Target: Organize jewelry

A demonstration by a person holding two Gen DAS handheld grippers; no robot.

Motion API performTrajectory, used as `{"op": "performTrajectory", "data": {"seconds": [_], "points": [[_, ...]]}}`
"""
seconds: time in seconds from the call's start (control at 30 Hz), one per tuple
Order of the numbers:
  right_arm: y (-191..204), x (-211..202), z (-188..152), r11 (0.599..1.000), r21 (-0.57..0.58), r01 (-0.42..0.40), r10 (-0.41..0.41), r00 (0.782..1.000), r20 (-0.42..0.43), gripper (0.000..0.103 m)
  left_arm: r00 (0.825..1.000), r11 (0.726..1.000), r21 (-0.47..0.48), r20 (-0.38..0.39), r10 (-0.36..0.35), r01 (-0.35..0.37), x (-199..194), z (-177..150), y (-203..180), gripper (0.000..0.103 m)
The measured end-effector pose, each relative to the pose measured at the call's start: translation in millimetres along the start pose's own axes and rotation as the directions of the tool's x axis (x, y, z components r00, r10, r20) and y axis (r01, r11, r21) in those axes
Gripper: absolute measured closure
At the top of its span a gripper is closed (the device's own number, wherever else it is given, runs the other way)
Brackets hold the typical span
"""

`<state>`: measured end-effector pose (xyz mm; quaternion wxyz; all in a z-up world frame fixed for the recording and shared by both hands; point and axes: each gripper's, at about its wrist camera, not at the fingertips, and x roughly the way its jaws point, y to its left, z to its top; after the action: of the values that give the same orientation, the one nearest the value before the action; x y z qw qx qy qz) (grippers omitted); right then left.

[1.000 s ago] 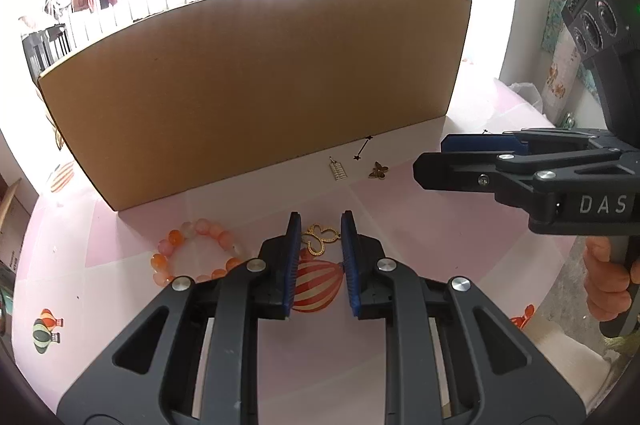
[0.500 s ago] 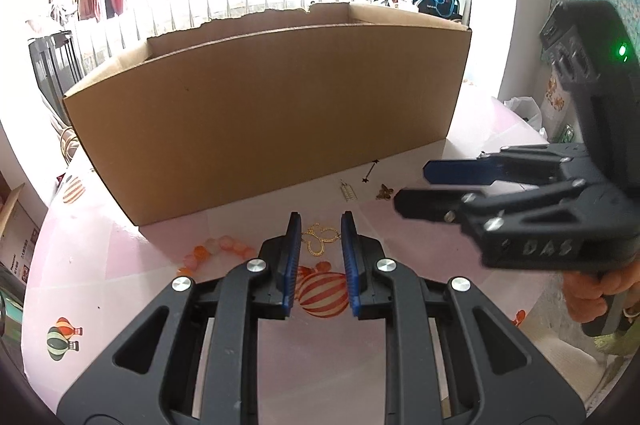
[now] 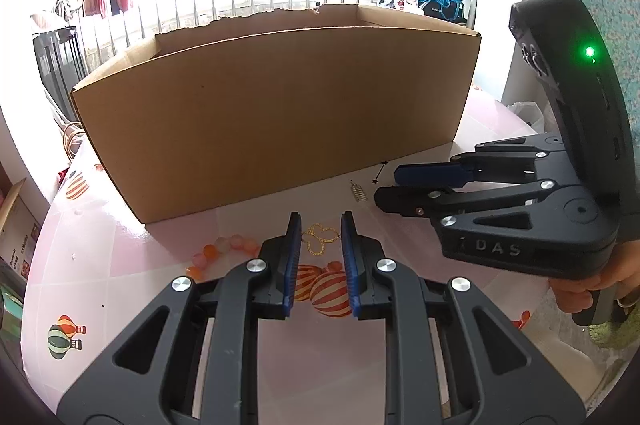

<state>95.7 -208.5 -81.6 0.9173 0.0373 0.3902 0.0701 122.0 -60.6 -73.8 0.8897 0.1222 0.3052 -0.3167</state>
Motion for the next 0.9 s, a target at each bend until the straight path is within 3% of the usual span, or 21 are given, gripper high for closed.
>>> {"op": "performTrajectory", "data": {"seconds": [0.17,0.9], "points": [[7.3,1.9,0.3,0.999,-0.044,0.030,-0.030,1.000,0.000,0.091,1.000,1.000,-0.004,0.002,-0.002,0.002,0.3,0.0,1.5,0.084],[0.9,-8.4,-4.5,1.000,-0.009,-0.007,0.007,1.000,0.026,0.095,1.000,1.000,-0.008,0.015,0.005,-0.005,-5.1,0.0,1.8,0.084]]}}
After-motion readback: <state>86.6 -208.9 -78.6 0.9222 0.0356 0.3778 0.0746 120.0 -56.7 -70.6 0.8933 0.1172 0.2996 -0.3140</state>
